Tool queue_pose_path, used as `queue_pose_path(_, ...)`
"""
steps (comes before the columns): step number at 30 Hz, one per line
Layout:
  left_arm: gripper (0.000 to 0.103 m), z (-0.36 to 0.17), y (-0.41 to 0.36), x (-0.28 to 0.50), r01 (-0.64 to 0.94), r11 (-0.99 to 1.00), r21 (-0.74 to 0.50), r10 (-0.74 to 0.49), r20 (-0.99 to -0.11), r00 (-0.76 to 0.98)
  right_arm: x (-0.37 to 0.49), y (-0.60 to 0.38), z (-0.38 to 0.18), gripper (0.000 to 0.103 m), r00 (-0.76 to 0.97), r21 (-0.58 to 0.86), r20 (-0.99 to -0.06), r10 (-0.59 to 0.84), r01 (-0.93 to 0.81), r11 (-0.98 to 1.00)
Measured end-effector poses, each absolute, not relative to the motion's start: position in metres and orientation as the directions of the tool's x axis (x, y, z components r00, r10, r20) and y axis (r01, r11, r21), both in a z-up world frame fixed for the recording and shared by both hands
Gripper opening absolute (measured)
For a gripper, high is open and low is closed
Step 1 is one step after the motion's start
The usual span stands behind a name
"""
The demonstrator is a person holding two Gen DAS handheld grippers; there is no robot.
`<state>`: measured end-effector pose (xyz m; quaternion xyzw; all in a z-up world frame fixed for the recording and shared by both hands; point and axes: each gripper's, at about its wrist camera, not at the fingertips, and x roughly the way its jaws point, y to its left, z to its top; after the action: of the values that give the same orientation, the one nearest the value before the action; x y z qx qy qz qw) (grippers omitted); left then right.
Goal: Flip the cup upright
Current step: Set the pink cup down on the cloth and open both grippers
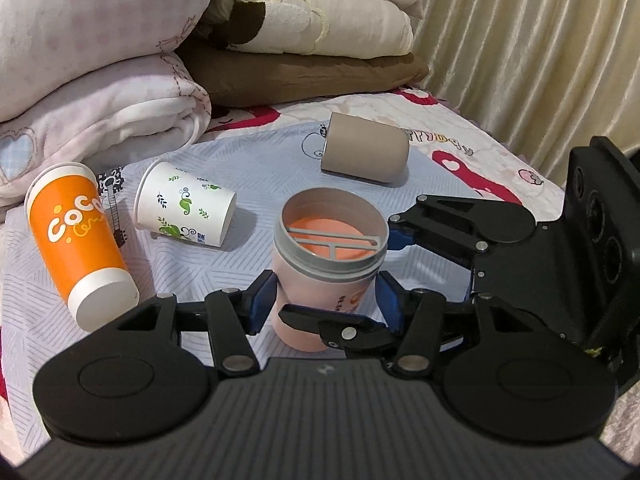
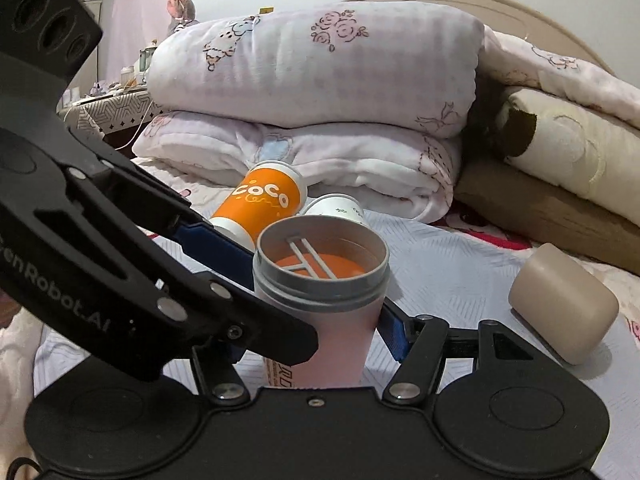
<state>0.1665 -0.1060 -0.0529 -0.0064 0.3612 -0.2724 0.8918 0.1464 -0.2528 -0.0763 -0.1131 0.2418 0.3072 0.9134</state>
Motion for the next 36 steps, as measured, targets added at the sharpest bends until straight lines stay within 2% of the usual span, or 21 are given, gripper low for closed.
queue_pose_path(4,0.058,-0.056,-0.105,0.170,0.461,0.854,-0.239,-0.494,-0.652,0.575,0.145,-0.248,-0.077,0.071,0.698,-0.079,-0.526,0.487,-0.610,0.789)
queue_pose_path(9,0.075,-0.055,-0.102,0.165,0.442,0.867,-0.230,-0.473,-0.661,0.583,0.140,-0.245,-0.076,0.084,0.701,-0.116,-0.530,0.477,-0.617,0.778)
queue_pose_path(12,0.077,-0.052,-0.099,0.162,0.428,0.874,-0.229,-0.461,-0.669,0.583,0.141,-0.246,-0.072,0.087,0.698,-0.114,-0.558,0.449,-0.601,0.791)
queue_pose_path(15,0.077,-0.046,-0.096,0.156,0.419,0.878,-0.231,-0.451,-0.692,0.564,0.144,-0.241,-0.068,0.089,0.651,-0.115,-0.655,0.384,-0.587,0.801)
queue_pose_path(17,0.077,-0.040,-0.092,0.148,0.382,0.900,-0.210,-0.411,-0.700,0.584,0.144,-0.236,-0.068,0.089,0.587,-0.144,-0.756,0.289,-0.580,0.802)
queue_pose_path(19,0.081,-0.032,-0.087,0.141,0.325,0.928,-0.181,-0.352,-0.706,0.614,0.137,-0.237,-0.063,0.089,0.563,-0.161,-0.784,0.261,-0.590,0.791)
queue_pose_path(22,0.088,-0.018,-0.080,0.126,0.250,0.956,-0.153,-0.283,-0.711,0.643,0.124,-0.244,-0.044,0.089,0.567,-0.154,-0.779,0.266,-0.585,0.796)
queue_pose_path(26,0.092,0.007,-0.068,0.103,0.201,0.969,-0.145,-0.245,-0.695,0.676,0.112,-0.262,-0.012,0.090,0.539,-0.035,-0.787,0.301,-0.525,0.850)
queue_pose_path(28,0.092,0.021,-0.067,0.089,0.197,0.975,-0.102,-0.211,-0.695,0.688,0.101,-0.273,0.001,0.090,0.527,0.049,-0.784,0.328,-0.474,0.879)
queue_pose_path(31,0.092,0.042,-0.065,0.066,0.190,0.979,-0.070,-0.186,-0.684,0.706,0.078,-0.285,0.017,0.090,0.536,0.156,-0.743,0.400,-0.443,0.883)
queue_pose_path(36,0.092,0.068,-0.067,0.030,0.182,0.982,-0.046,-0.166,-0.668,0.726,0.031,-0.293,0.043,0.090,0.639,0.154,-0.662,0.392,-0.396,0.905)
